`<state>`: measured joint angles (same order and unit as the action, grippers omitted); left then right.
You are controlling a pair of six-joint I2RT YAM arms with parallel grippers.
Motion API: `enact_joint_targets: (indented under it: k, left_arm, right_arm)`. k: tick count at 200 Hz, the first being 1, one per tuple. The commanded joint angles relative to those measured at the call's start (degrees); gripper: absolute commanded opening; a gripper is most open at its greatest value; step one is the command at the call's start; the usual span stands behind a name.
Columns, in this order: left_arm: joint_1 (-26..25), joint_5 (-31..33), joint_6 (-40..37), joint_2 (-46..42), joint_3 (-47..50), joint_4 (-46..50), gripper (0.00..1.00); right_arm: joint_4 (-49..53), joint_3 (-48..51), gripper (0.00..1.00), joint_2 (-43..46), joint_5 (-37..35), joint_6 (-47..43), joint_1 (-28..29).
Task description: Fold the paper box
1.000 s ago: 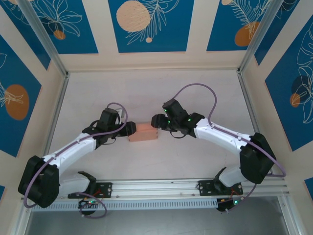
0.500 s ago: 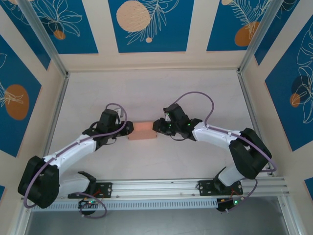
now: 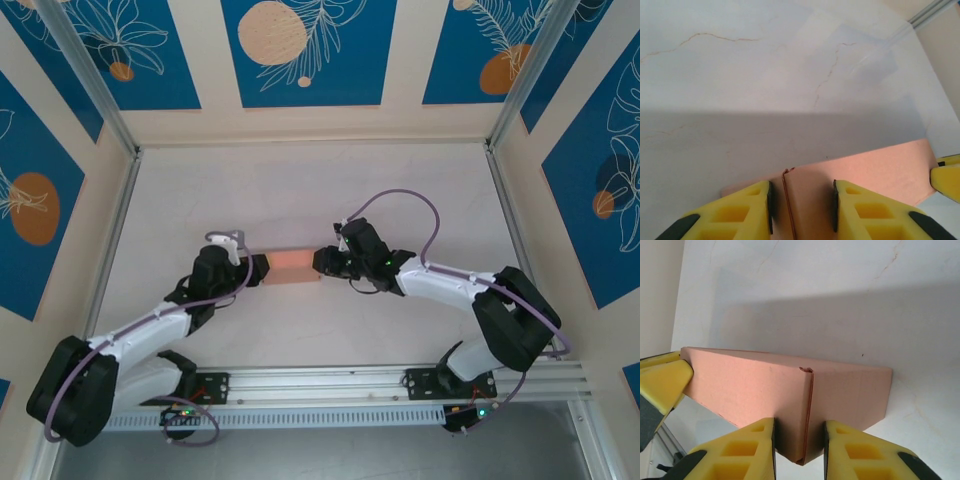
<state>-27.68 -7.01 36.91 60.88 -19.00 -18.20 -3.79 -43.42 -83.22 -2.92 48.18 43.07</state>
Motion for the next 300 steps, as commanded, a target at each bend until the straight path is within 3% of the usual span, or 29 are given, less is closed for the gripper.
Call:
enact_joint_targets:
  k: [1,88,166,247,300]
  left_arm:
    - [-1.4,-4.5,-2.6,-1.5,4.2,6.5,0.31]
    - [-5.2,-2.8,0.6,-1.5,8.7,4.9,0.3]
    - [-8.9,-2.4,-0.2,6.3,6.5,3.3,0.27]
    - [-9.5,-2.4,1.3,-7.9,9.8,14.5,0.33]
    - [-10.7,-1.3,3.2,-5.0,10.3,12.3,0.34]
  right_arm:
    - [6.8,2.8,0.27,0.8,-3.4,-3.7,1.5]
    - [7.1,5.5,0.27,0.5,-7.6,-1.5,4.7]
    - [5.3,8.8,0.27,-0.5,-9.5,1.4,5.0]
    - [7.8,10.1,0.27,2.2,-12.7,3.9,10.1]
    - [6.9,10.6,0.27,0.3,-14.0,6.3,11.8]
